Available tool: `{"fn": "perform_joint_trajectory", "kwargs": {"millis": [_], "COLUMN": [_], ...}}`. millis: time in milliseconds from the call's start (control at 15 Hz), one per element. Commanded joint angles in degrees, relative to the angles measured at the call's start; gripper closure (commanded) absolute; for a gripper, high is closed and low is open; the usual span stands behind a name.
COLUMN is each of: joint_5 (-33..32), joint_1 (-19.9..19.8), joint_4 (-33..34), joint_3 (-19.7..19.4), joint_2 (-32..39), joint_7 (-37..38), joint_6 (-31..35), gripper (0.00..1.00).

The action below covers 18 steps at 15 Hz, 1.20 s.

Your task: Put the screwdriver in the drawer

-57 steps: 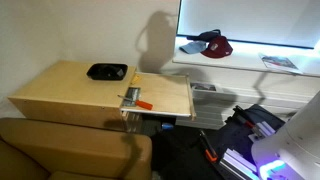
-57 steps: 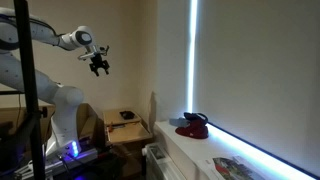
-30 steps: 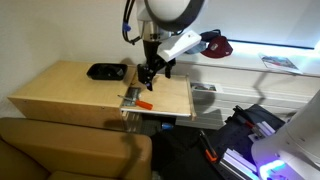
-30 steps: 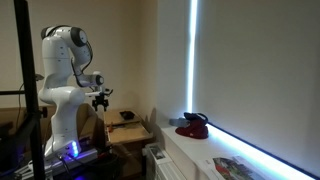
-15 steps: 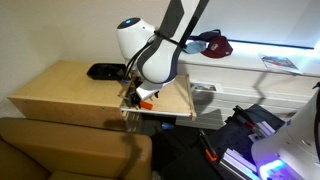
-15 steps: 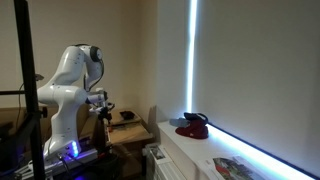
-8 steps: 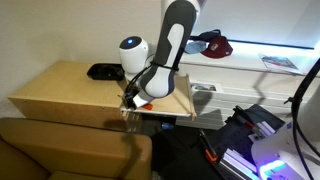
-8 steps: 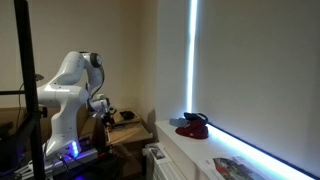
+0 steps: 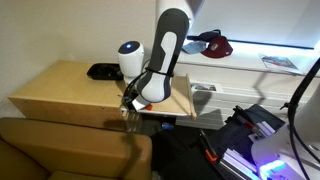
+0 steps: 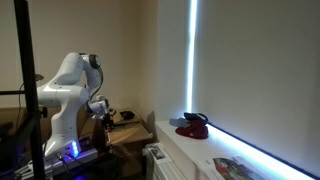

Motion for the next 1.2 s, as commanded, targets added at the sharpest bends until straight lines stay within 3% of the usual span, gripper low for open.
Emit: {"fn": "perform_joint_trajectory", "kwargs": {"millis": [0,400,600,867,1133], "joint_5": [3.4,7.5,11.1,21.0,30.6], "joint_1": [1.9,2.8,0.1,-11.3,-23.5], "joint_4": [-0.6,-0.9,-1.7,-5.3,-9.6], "joint_3": [-2.0,-3.0,-1.3,5.9,8.7], "joint_2": [1.0,1.6,0.2,-5.7,-13.2], "joint_7": [-2.2,-2.9,-4.4,-10.6,-16.2], "joint_6": [1.2,1.3,0.9,-0.6,-1.3], "gripper": [0.48,0.89,0.92,0.92,0.92]}}
